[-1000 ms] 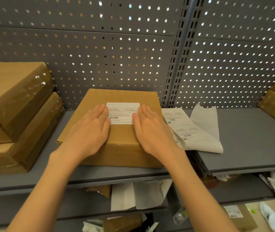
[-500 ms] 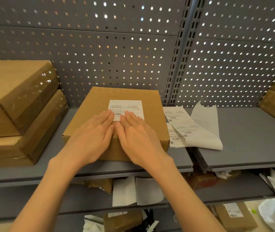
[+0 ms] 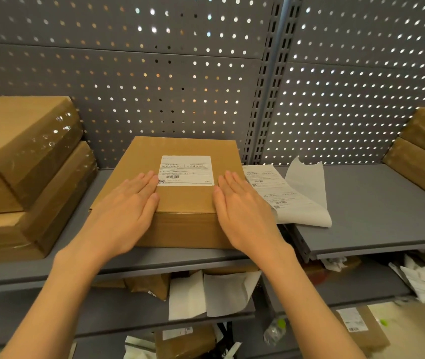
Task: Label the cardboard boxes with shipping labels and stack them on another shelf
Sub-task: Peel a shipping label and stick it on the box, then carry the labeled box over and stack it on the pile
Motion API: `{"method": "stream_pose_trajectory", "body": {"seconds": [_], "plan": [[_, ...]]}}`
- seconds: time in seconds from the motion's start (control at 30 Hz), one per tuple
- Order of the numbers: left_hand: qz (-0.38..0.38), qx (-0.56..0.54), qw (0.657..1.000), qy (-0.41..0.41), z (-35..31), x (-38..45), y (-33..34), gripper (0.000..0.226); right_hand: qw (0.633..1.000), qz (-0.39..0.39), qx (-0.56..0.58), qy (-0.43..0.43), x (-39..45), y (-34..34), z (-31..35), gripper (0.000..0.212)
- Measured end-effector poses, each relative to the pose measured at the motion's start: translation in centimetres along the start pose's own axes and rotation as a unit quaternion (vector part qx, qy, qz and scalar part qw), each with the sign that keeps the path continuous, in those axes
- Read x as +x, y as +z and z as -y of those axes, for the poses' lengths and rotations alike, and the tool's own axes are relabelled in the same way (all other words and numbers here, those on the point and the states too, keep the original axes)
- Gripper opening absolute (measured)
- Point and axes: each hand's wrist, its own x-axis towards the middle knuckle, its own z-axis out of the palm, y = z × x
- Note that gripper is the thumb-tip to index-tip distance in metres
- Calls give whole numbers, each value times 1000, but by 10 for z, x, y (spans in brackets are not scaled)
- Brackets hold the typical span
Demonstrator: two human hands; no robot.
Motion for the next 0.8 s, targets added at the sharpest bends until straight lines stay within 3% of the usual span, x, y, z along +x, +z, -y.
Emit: {"method": "stream_pose_trajectory", "body": {"seconds": [0.17, 0.27, 0.33, 0.43, 0.57, 0.67, 0.8], "plan": [[-32, -16, 999, -17, 2, 0, 0, 70, 999, -15, 43, -2, -1, 2, -1, 51], [-94, -13, 993, -75, 14, -2, 0, 64, 983, -34, 177, 30, -4, 1, -4, 52], [-127, -62, 980, -140, 20, -6, -2, 55, 953, -61, 286, 77, -5, 2, -5, 56], [-146, -235, 936, -219, 28, -13, -4, 58, 896, -79, 409, 152, -4, 4, -9, 62], [-99, -464, 836, -276, 39, -15, -1, 65, 817, -43, 533, 215, -6, 10, -10, 69], [-33, -515, 811, -276, 39, -16, 6, 94, 790, -41, 563, 239, -10, 15, -7, 75], [-26, -572, 773, -271, 37, -16, 10, 94, 774, -58, 577, 253, -12, 16, -2, 74]]}}
